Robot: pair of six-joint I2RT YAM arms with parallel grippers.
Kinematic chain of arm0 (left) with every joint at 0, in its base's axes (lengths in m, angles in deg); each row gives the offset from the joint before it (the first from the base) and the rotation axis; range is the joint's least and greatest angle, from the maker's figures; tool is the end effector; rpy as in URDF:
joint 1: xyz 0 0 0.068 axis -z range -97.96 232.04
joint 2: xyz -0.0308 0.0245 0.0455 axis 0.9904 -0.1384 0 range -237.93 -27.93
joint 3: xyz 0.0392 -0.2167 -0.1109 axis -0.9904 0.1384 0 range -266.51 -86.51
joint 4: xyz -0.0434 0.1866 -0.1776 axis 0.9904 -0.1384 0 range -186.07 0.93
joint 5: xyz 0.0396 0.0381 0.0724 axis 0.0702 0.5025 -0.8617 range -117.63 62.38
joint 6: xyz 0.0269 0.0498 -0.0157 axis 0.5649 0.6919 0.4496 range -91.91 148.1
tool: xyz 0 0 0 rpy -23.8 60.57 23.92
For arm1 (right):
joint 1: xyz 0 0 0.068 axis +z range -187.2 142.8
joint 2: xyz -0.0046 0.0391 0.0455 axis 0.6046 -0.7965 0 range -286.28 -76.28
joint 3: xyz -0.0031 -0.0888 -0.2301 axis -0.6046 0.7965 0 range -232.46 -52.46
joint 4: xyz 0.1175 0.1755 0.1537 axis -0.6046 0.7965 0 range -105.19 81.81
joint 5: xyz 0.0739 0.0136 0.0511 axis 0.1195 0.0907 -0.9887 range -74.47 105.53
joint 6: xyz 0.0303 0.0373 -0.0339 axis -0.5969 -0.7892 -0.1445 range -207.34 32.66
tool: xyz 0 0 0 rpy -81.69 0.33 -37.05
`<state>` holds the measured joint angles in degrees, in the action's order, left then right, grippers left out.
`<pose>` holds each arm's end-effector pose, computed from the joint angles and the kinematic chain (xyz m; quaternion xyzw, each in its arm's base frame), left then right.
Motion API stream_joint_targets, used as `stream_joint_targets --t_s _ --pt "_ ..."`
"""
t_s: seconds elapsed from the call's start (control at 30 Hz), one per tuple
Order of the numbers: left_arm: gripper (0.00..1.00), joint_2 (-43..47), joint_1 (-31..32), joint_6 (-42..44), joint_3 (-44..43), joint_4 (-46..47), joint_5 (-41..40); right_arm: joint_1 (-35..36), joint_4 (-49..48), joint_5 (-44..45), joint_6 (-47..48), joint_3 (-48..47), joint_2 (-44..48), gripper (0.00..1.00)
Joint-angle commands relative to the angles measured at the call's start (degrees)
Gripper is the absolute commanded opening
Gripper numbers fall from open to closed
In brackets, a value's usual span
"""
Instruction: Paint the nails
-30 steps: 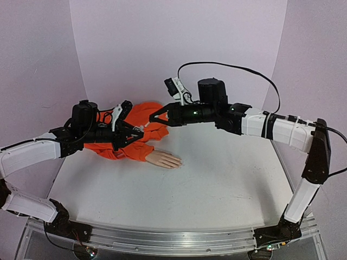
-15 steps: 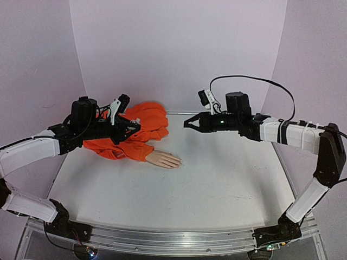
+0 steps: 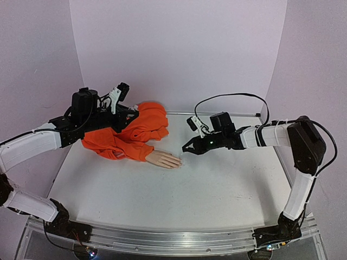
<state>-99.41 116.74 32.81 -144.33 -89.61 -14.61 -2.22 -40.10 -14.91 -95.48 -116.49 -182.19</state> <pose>0.2484 -0.1837 0.3102 0.3299 0.7146 -0.2442 0.5665 0.3261 0.2545 0.1901 -0.3319 0.7181 0.4072 0.4565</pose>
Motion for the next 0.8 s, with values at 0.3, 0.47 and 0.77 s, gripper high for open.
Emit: stream_joint_targets --t_s 0.3,0.47,0.77 --pt "0.0 1.96 -0.07 6.62 -0.1 3.66 -4.16 1.98 -1.68 5.53 1.94 -1.7 -6.42 0.0" --pt "0.0 1.66 -0.07 6.56 -0.1 3.74 -4.06 2.55 -2.21 7.08 1.45 -1.95 -7.08 0.0" --pt "0.0 0.71 -0.07 5.95 -0.43 3.73 -3.51 2.72 -3.46 7.14 -0.04 -1.71 -7.45 0.0"
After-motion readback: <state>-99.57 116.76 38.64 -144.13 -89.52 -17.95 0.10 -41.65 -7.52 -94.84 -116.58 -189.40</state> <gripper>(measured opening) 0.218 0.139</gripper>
